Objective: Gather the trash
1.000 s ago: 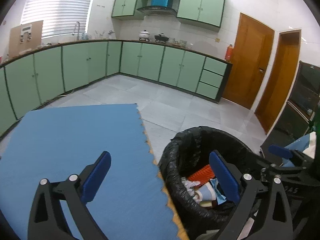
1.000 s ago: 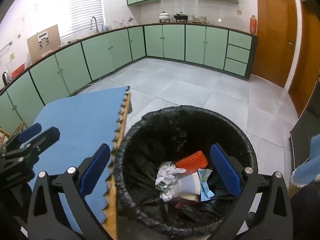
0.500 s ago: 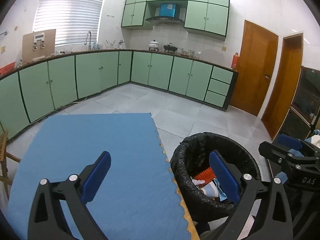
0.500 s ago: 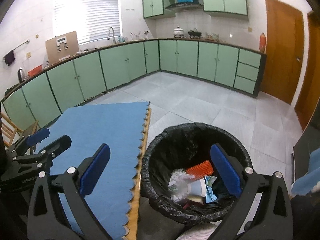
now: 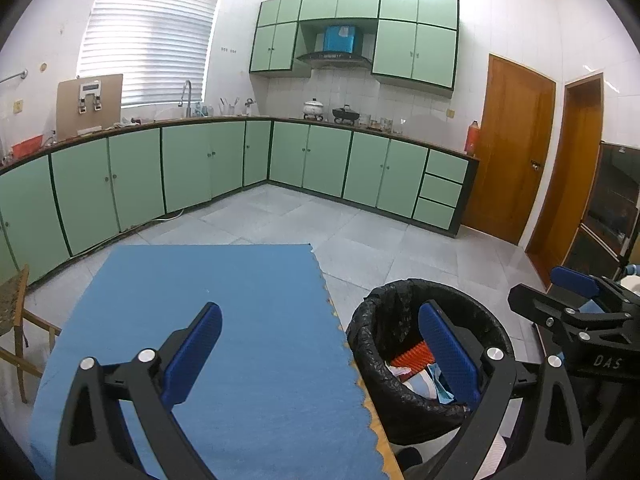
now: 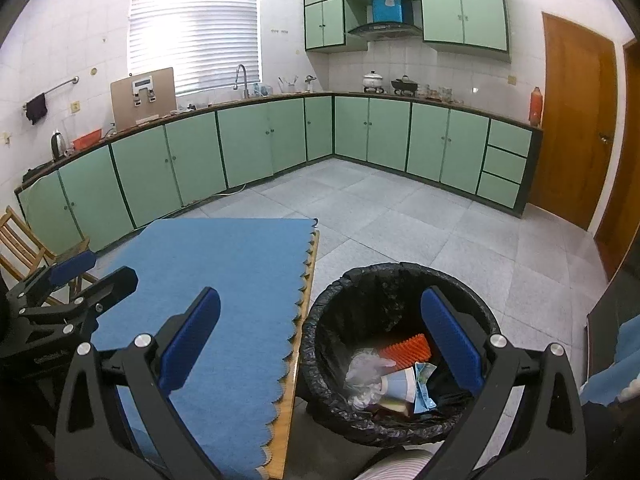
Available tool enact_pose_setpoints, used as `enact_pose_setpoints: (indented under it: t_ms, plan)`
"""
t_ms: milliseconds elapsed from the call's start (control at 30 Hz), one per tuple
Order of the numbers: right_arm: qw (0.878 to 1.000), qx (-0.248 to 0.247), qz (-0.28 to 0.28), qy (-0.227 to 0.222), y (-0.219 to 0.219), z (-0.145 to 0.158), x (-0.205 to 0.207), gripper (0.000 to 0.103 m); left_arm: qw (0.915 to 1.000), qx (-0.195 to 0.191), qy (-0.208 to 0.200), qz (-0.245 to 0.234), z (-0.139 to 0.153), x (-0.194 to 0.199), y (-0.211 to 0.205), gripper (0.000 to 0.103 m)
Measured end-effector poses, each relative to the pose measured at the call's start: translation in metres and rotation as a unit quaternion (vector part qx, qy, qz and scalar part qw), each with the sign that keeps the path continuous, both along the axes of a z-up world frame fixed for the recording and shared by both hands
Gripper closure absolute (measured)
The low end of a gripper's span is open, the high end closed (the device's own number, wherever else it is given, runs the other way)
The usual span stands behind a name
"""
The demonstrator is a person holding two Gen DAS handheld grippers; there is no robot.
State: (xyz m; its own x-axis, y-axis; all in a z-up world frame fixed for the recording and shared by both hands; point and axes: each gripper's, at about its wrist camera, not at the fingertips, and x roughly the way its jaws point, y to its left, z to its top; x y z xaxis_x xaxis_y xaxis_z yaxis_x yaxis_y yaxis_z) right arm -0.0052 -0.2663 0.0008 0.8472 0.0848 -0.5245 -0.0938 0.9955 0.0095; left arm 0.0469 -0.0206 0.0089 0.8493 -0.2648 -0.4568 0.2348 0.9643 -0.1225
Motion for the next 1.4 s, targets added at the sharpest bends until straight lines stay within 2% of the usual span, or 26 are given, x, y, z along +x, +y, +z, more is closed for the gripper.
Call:
enact_pose_setpoints:
  t_ms: [1400]
  plan:
    - [1.0, -0.003, 0.009, -0.005, 0.007, -0.001, -0.005, 0.005, 0.9999, 0.001, -0.015, 0.007, 0.011, -0.017, 0.008, 0.006]
